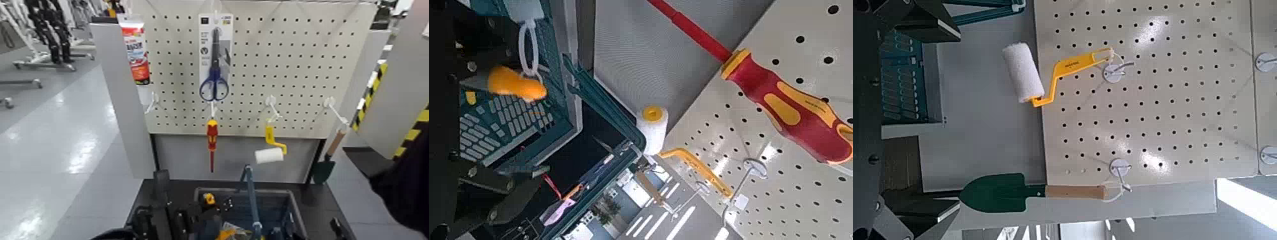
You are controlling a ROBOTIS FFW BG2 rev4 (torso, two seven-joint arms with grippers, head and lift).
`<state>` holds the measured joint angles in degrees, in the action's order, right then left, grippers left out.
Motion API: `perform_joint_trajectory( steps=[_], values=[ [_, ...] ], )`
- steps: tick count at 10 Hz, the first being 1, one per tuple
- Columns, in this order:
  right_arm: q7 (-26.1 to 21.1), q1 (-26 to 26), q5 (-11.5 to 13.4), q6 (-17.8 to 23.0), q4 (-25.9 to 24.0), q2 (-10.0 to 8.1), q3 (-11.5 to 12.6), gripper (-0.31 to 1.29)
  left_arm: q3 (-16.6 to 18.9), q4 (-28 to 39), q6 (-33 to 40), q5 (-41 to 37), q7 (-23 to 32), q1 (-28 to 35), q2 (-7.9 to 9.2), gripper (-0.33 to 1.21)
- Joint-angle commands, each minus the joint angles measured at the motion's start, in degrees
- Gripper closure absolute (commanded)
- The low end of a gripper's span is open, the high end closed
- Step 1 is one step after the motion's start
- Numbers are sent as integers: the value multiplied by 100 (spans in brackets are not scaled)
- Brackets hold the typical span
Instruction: Put the yellow paint brush into the crate.
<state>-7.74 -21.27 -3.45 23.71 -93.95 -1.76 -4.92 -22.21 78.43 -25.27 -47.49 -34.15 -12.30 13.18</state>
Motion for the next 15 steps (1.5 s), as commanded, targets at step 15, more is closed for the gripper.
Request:
perform_joint_trajectory(
  steps=[15],
  values=[
    [1, -26, -15, 55, 0, -44, 35, 13, 1325, 2484, 2369, 3967, 2862, 2170, -123, 9]
  ],
)
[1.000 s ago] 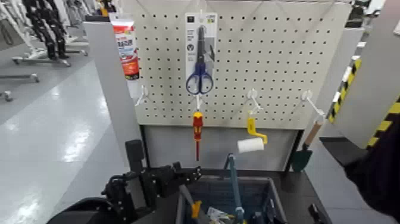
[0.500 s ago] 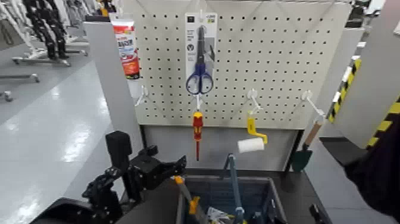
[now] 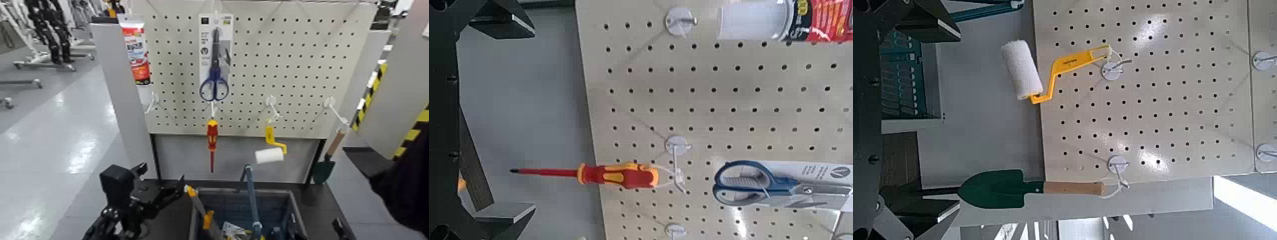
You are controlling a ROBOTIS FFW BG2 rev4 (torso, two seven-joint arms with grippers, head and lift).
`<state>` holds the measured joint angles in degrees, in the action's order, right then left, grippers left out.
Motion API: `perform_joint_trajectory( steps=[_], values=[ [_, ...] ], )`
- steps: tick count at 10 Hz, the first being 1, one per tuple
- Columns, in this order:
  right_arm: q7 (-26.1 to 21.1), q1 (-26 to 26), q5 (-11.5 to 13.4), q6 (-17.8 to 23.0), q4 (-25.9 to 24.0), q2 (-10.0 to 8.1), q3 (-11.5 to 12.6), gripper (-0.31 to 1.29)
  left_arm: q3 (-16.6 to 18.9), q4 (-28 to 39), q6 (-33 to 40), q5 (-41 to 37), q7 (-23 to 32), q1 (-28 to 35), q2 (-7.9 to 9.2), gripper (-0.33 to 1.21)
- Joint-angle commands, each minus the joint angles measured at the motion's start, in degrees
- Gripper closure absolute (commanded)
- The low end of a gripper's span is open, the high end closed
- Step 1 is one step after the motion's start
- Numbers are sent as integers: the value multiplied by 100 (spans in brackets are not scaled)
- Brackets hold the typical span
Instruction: Put the yellow paint brush into the crate.
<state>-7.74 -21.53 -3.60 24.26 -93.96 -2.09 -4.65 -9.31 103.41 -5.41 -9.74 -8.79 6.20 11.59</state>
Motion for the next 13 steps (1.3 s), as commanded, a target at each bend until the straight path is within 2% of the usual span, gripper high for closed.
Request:
perform_joint_trajectory(
  steps=[1, 8, 10, 13],
  values=[
    [1, -9, 0, 0, -9, -11, 8, 13, 87, 12, 453, 280, 448, 470, 36, 9],
    [18, -53, 9, -105, -123, -19, 34, 13, 60, 56, 963, 588, 1046, 1094, 1, 9],
    [291, -53, 53, -184, -167, 42, 122, 13, 34, 56, 1042, 641, 1063, 1102, 1, 9],
    [229, -79, 105, -167, -185, 60, 131, 13, 8, 74, 1130, 641, 1134, 1164, -8, 9]
  ],
)
